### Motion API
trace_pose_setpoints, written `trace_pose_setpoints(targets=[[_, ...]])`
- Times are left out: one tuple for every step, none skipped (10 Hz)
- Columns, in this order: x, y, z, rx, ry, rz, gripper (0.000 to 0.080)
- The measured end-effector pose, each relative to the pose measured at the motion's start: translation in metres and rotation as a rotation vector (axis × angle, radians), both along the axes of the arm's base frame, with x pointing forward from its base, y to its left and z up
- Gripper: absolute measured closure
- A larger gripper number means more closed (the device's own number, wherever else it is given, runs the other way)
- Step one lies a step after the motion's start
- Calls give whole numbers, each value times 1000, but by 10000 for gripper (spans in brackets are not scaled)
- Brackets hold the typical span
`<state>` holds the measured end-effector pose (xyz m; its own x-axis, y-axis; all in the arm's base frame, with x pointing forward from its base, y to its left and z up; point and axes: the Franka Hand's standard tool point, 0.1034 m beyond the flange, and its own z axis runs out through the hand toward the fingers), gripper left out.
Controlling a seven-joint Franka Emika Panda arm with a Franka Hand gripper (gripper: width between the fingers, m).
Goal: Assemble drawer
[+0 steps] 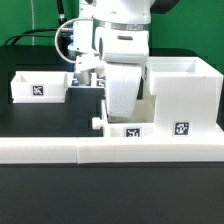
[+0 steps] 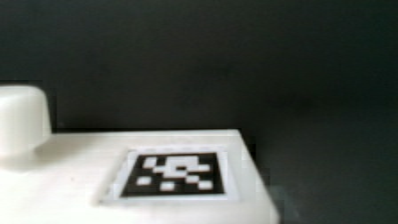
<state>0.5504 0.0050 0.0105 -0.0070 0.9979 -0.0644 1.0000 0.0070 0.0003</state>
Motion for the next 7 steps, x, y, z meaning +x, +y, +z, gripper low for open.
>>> trace_pose_setpoints(targets=[[0, 0, 0, 0, 0, -1, 757], [0, 0, 0, 0, 0, -1, 757], [0, 0, 0, 0, 0, -1, 757], [0, 3, 0, -1, 0, 6, 757], [1, 4, 0, -3, -2, 12, 757], [1, 4, 0, -4, -2, 12, 757], [2, 4, 0, -4, -2, 12, 757]])
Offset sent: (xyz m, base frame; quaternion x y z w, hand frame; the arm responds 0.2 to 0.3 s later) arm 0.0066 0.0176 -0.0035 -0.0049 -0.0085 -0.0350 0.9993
